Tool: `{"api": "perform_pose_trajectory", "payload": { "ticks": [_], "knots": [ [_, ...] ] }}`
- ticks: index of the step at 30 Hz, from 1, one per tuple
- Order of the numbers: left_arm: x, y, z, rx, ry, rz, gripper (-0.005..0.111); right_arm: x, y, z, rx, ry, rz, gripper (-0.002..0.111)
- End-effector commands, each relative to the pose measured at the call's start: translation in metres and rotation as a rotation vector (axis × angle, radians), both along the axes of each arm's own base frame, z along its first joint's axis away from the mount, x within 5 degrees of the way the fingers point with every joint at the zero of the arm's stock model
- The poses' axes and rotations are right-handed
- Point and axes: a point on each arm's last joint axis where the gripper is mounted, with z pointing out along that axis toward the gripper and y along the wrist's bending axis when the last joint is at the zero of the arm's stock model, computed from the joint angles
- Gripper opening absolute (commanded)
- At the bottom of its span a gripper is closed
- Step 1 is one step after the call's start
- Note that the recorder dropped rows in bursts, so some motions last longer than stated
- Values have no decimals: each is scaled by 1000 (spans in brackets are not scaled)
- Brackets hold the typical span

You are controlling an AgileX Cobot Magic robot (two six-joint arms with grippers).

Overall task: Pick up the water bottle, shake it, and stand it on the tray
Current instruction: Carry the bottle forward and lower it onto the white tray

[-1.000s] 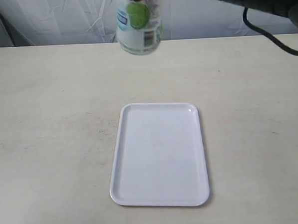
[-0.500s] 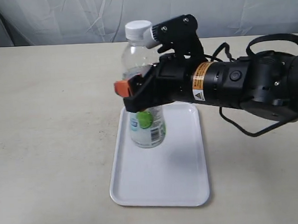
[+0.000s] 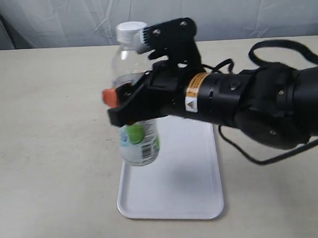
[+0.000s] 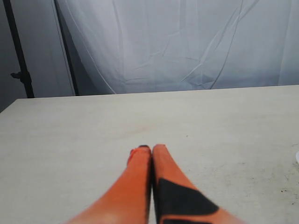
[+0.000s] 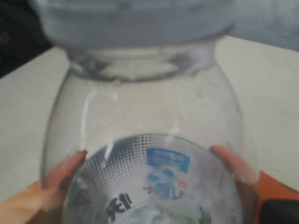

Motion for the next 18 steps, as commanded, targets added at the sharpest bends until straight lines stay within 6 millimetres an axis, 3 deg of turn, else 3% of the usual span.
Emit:
{"api": "perform_pose_trajectory", "payload": {
  "ticks": [1,5,10,15,18],
  "knots": [
    [0,0,-1,-2,-7,-6,2,-13,11,10,19,-114,66,-1],
    [0,0,-1,-2,-7,-6,2,17,-14,1,-103,-81,-113,-1],
    [0,0,-1,-2,-7,-6,2,44,-40,0,-84,-20,-300,-1],
    [0,0,-1,-2,-7,-6,2,37,-34,1,-79,-29,-272,-1],
    [0,0,-1,-2,-7,-6,2,28,-28,4,1,-126,-277,-1]
  ]
}}
